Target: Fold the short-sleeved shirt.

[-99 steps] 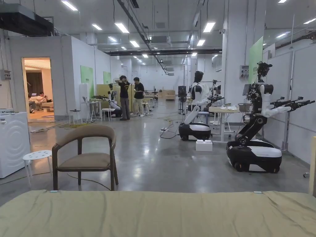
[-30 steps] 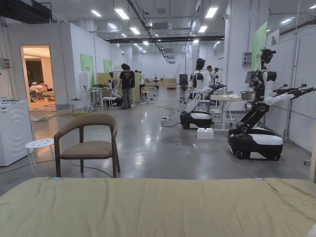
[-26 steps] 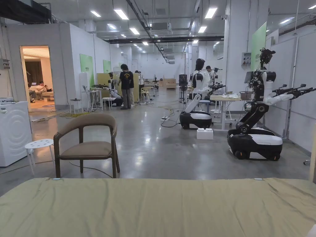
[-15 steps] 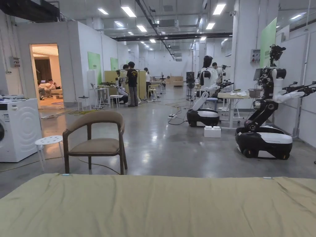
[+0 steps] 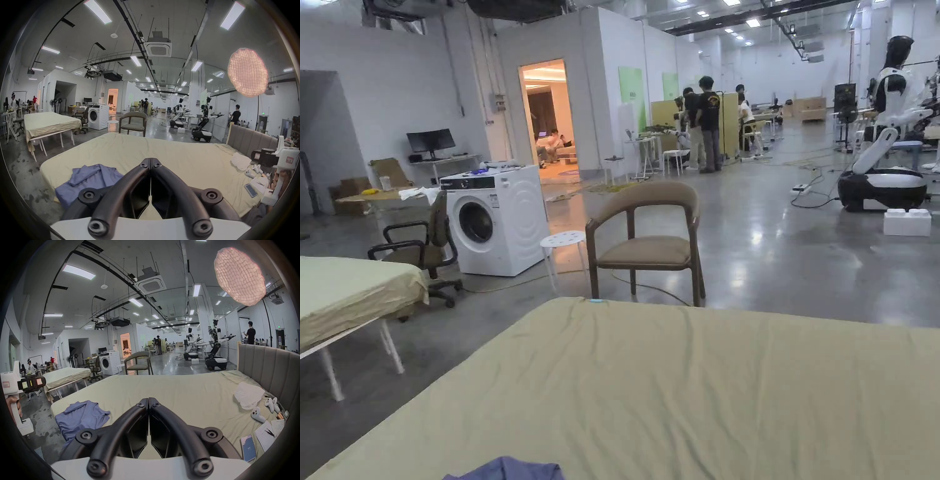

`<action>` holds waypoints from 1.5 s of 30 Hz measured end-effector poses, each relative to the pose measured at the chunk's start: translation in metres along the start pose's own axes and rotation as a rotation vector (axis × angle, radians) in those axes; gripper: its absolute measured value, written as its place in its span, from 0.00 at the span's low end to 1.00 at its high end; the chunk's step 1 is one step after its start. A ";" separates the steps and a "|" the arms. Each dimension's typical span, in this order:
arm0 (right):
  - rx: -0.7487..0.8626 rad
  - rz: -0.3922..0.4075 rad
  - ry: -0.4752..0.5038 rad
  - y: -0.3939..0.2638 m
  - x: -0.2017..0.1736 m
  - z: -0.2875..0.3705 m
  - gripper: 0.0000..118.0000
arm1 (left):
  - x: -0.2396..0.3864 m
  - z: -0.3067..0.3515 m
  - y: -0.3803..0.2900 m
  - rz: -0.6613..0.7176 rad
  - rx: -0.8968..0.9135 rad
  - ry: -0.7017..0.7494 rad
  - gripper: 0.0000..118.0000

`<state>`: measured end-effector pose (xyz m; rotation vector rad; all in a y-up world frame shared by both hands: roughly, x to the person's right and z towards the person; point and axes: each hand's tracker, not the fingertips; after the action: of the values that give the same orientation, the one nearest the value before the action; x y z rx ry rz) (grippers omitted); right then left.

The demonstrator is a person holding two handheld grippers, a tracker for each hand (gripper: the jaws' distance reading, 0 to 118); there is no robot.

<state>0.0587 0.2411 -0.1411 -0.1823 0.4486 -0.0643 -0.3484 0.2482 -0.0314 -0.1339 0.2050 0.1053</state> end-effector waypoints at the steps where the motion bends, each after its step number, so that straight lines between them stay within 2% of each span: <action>1: -0.006 -0.005 0.011 -0.001 -0.001 -0.002 0.00 | -0.005 0.000 -0.002 0.002 -0.008 0.011 0.00; 4: -0.034 -0.011 0.054 -0.005 -0.006 -0.009 0.00 | -0.025 0.001 -0.013 0.094 -0.023 0.057 0.00; 7: -0.061 0.023 0.078 -0.010 -0.016 -0.017 0.00 | -0.043 -0.004 -0.021 0.094 -0.059 0.079 0.09; 8: -0.070 0.030 0.089 -0.012 -0.019 -0.020 0.00 | -0.048 -0.008 -0.025 0.074 -0.078 0.095 0.16; 12: -0.107 0.024 0.117 -0.018 -0.025 -0.028 0.00 | -0.069 -0.047 -0.044 0.023 -0.201 0.084 0.67; 13: -0.118 0.022 0.120 -0.020 -0.026 -0.029 0.00 | -0.076 -0.061 -0.051 0.030 -0.240 0.082 0.71; 19: -0.233 0.046 0.090 -0.037 -0.020 -0.027 0.00 | -0.127 -0.173 -0.107 0.048 -0.471 0.011 0.71; 24: -0.313 0.068 0.018 -0.051 -0.006 -0.014 0.00 | -0.165 -0.249 -0.152 -0.210 -0.620 0.008 0.72; 26: -0.349 0.070 -0.013 -0.058 0.000 -0.008 0.00 | -0.176 -0.266 -0.164 -0.260 -0.717 0.010 0.72; 28: -0.388 0.056 -0.059 -0.066 0.008 -0.002 0.00 | -0.186 -0.282 -0.179 -0.252 -0.808 0.035 0.72; 31: -0.440 0.028 -0.104 -0.077 0.017 0.001 0.00 | -0.192 -0.294 -0.199 -0.198 -0.853 0.046 0.69; 32: -0.451 0.022 -0.114 -0.079 0.019 0.001 0.00 | -0.192 -0.294 -0.202 -0.151 -0.883 0.043 0.56; 33: -0.458 0.015 -0.118 -0.080 0.020 0.002 0.00 | -0.190 -0.293 -0.201 -0.102 -0.854 0.035 0.52; 34: -0.466 0.004 -0.121 -0.082 0.022 0.003 0.00 | -0.187 -0.288 -0.196 -0.138 -0.824 0.068 0.43; 35: -0.467 -0.007 -0.119 -0.083 0.023 0.004 0.00 | -0.186 -0.287 -0.195 -0.146 -0.825 0.065 0.21; 37: -0.479 -0.028 -0.119 -0.086 0.027 0.004 0.00 | -0.187 -0.291 -0.195 -0.204 -0.836 0.119 0.00; 43: -0.426 -0.090 -0.142 -0.083 0.036 0.010 0.00 | -0.182 -0.296 -0.171 -0.163 -0.864 0.127 0.00; 44: -0.419 -0.095 -0.143 -0.083 0.038 0.012 0.00 | -0.182 -0.294 -0.156 -0.111 -0.792 0.138 0.00; 45: -0.417 -0.097 -0.145 -0.083 0.040 0.013 0.00 | -0.184 -0.292 -0.135 0.001 -0.719 0.130 0.00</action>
<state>0.0990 0.1578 -0.1310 -0.6154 0.3037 -0.0513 -0.5691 0.0566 -0.2591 -0.8580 0.2904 0.1685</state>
